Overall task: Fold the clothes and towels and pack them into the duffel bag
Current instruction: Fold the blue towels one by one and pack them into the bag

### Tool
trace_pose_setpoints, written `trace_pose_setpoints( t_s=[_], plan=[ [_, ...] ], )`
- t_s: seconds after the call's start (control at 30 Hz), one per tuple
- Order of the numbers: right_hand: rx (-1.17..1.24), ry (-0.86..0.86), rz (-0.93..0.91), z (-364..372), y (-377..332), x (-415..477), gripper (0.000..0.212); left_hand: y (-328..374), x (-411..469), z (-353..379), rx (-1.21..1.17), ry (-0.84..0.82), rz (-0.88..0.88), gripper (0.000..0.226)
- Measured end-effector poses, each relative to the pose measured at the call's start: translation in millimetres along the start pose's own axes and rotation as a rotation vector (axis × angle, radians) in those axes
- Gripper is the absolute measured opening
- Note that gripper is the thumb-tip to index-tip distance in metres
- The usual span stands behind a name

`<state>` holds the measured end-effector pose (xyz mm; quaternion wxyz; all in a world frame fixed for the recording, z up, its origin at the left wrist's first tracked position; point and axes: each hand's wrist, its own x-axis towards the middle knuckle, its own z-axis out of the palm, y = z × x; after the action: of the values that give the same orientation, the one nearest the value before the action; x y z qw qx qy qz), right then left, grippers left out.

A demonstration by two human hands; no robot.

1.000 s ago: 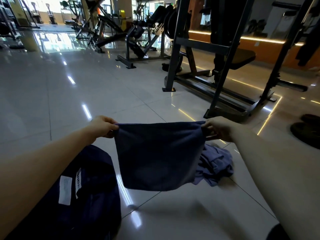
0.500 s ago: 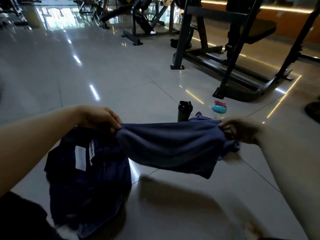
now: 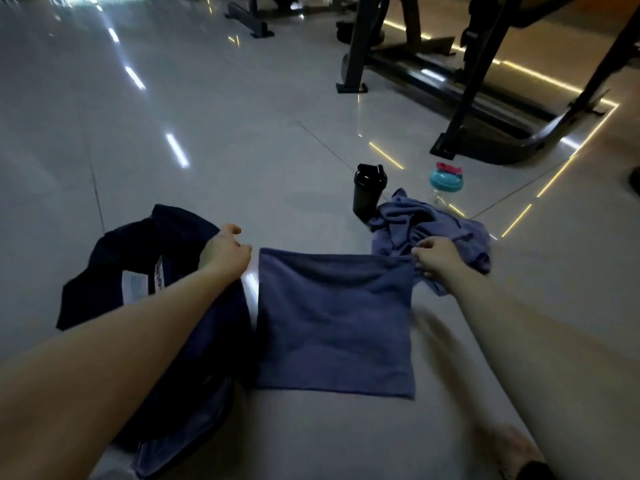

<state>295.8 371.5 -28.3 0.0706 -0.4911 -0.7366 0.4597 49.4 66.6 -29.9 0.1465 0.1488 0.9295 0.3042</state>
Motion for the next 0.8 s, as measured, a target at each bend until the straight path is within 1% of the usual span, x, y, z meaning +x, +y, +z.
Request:
trace_pose_setpoints(
  t_s=[0.03, 0.1, 0.17, 0.2, 0.23, 0.3, 0.33, 0.4, 0.43, 0.47, 0.5, 0.53, 0.6, 0.63, 0.67, 0.7, 0.73, 0.8],
  plan=[
    [-0.07, 0.002, -0.007, 14, 11, 6, 0.019, -6, -7, 14, 0.039, 0.025, 0.045, 0.042],
    [-0.203, -0.037, -0.013, 35, 30, 1, 0.027, -19, -25, 40, 0.108, -0.033, 0.172, 0.038],
    [-0.368, -0.11, -0.007, 52, 51, -8, 0.034, -34, -40, 64, 0.228, -0.166, 0.271, 0.028],
    [-0.45, -0.167, -0.017, 59, 61, -16, 0.038, -41, -47, 75, 0.292, -0.248, 0.284, 0.024],
    [-0.481, -0.238, -0.025, 66, 75, -20, 0.039, -49, -54, 85, 0.367, -0.336, 0.282, 0.022],
    [-0.579, -0.344, -0.041, 79, 101, -32, 0.033, -66, -68, 104, 0.521, -0.482, 0.282, 0.02],
    [-0.639, -0.395, -0.042, 83, 110, -41, 0.026, -75, -75, 112, 0.58, -0.512, 0.302, 0.023],
    [-0.722, -0.461, -0.048, 89, 129, -57, 0.019, -88, -85, 121, 0.676, -0.5, 0.361, 0.027],
    [-0.726, -0.459, -0.055, 88, 137, -64, 0.018, -92, -89, 124, 0.703, -0.478, 0.379, 0.027],
    [-0.733, -0.414, -0.026, 85, 143, -71, 0.016, -94, -93, 125, 0.707, -0.451, 0.39, 0.027],
    [-0.738, -0.343, -0.005, 81, 149, -76, 0.01, -96, -95, 126, 0.699, -0.419, 0.392, 0.025],
    [-0.736, -0.27, 0.026, 77, 153, -82, 0.009, -96, -98, 126, 0.679, -0.371, 0.403, 0.024],
    [-0.634, -0.144, 0.162, 74, 165, -87, 0.035, -98, -105, 130, 0.652, -0.285, 0.519, 0.027],
    [-0.559, -0.103, 0.244, 74, 167, -91, 0.046, -100, -110, 135, 0.649, -0.285, 0.613, 0.033],
    [-0.483, -0.086, 0.31, 78, 168, -94, 0.052, -101, -118, 140, 0.653, -0.306, 0.707, 0.04],
    [-0.411, -0.082, 0.351, 83, 167, -98, 0.05, -102, -125, 148, 0.657, -0.328, 0.785, 0.049],
    [-0.336, -0.075, 0.391, 91, 164, -102, 0.045, -103, -134, 156, 0.663, -0.347, 0.825, 0.056],
    [-0.178, -0.041, 0.462, 108, 159, -108, 0.04, -101, -152, 172, 0.657, -0.371, 0.787, 0.064]
  ],
)
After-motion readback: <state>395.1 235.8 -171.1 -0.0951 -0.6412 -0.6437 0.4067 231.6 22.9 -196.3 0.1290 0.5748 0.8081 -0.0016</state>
